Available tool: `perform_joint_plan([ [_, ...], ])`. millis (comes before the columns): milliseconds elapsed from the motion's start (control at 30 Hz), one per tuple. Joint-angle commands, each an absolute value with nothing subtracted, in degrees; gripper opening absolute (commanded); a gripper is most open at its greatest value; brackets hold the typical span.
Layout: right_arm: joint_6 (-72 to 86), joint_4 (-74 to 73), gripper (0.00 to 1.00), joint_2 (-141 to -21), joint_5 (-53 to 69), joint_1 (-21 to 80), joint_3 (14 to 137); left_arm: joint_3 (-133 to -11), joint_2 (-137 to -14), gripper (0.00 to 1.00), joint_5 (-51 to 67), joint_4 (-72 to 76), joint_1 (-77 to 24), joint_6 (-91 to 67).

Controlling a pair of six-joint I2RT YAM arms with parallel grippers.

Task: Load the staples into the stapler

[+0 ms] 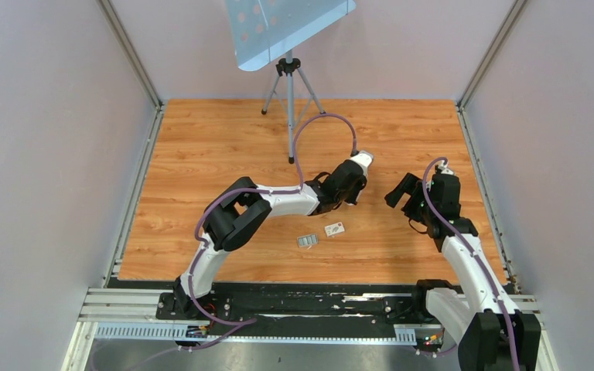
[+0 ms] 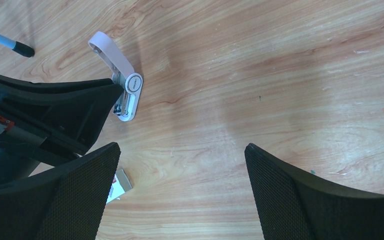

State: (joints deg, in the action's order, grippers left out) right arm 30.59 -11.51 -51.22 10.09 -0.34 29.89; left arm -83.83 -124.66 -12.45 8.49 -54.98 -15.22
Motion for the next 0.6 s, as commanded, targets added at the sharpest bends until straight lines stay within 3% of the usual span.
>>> perform_joint_plan([
  [0, 30.3, -10.8, 1.0, -51.5, 10.7, -1.3, 29.2, -83.9, -122.2, 0.14, -14.0, 6.8, -55.4, -15.9],
  [567, 30.5, -10.5, 1.0, -51.9, 11.3, -1.4, 29.3, -84.8, -120.5, 0.14, -14.1, 5.4, -55.9, -16.6],
])
